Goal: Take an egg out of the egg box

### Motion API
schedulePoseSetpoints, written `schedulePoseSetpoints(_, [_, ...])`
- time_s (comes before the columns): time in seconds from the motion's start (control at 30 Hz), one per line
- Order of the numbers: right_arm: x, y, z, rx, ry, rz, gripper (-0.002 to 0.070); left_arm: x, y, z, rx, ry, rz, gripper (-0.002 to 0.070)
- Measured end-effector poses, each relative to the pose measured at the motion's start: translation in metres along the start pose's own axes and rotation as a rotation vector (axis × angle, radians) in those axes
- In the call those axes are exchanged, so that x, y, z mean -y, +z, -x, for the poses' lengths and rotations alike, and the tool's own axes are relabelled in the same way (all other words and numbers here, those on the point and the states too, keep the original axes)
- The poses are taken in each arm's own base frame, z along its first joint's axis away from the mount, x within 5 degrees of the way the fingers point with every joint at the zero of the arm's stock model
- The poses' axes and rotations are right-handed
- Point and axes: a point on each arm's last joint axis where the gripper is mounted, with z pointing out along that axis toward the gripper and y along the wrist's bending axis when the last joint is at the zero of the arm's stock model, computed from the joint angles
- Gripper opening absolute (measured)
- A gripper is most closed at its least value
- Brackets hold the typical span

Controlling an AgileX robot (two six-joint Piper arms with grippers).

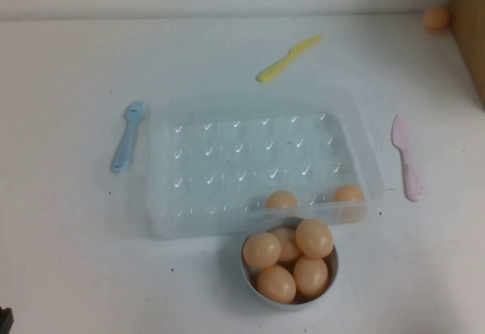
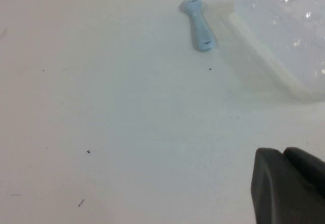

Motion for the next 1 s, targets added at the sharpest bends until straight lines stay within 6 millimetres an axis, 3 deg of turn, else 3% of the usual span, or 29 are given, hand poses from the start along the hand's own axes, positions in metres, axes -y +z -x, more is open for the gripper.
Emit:
schedulePoseSetpoints(0.27, [0.001,-0.003,-0.010,-0.050,-0.091,-0.010,-0.0017,0.000,0.000,0.000,0.000,0.000,0.000,-0.0003])
schedulePoseSetpoints(0.63, [0.008,-0.009,-0.038,-0.061,0.070,-0.131,-0.0017,0.000,0.000,0.000,0.000,0.000,0.000,-0.0003])
schedulePoseSetpoints(1.0, [0.008,-0.009,-0.040,-0.087,0.069,-0.131,-0.0017,0.000,0.000,0.000,0.000,0.000,0.000,-0.0003])
